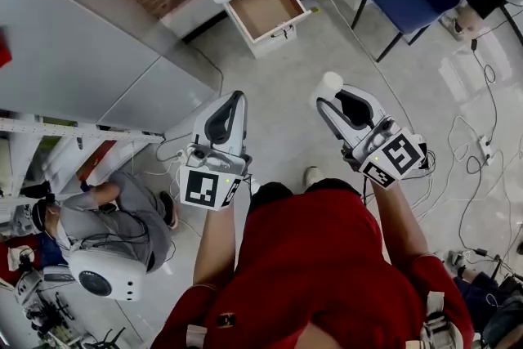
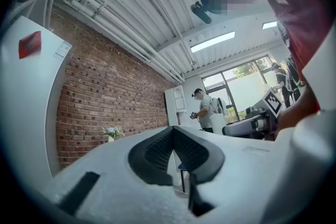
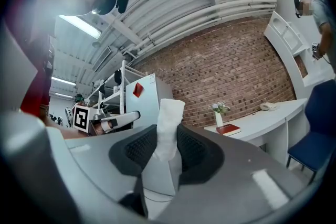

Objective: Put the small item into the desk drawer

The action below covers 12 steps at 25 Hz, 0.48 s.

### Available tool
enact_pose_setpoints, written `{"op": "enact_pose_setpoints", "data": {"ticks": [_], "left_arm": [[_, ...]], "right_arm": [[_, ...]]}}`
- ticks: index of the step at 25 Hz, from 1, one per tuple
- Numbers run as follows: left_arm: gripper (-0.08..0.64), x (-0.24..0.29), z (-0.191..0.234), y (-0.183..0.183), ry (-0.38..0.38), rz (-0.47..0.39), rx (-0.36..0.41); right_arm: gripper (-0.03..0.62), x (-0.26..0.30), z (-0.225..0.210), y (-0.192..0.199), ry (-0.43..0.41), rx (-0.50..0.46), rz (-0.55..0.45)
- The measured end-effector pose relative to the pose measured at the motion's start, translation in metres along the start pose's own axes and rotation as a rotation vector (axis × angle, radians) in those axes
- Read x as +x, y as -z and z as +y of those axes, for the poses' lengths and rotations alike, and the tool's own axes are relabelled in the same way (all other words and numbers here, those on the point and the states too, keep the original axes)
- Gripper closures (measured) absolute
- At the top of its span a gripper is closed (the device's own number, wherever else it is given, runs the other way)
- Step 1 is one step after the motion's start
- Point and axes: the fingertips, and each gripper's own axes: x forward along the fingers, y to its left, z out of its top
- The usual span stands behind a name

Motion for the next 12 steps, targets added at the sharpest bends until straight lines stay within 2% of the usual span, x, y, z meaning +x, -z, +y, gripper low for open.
{"op": "enact_pose_setpoints", "data": {"ticks": [5, 12], "left_arm": [[0.554, 0.026, 0.000, 0.011, -0.018, 0.023, -0.007], [0.554, 0.056, 0.031, 0.030, -0.045, 0.036, -0.025]], "right_arm": [[0.460, 0.003, -0.031, 0.000, -0.002, -0.019, 0.028], [0.460, 0.039, -0.073, 0.006, 0.005, -0.032, 0.070]]}}
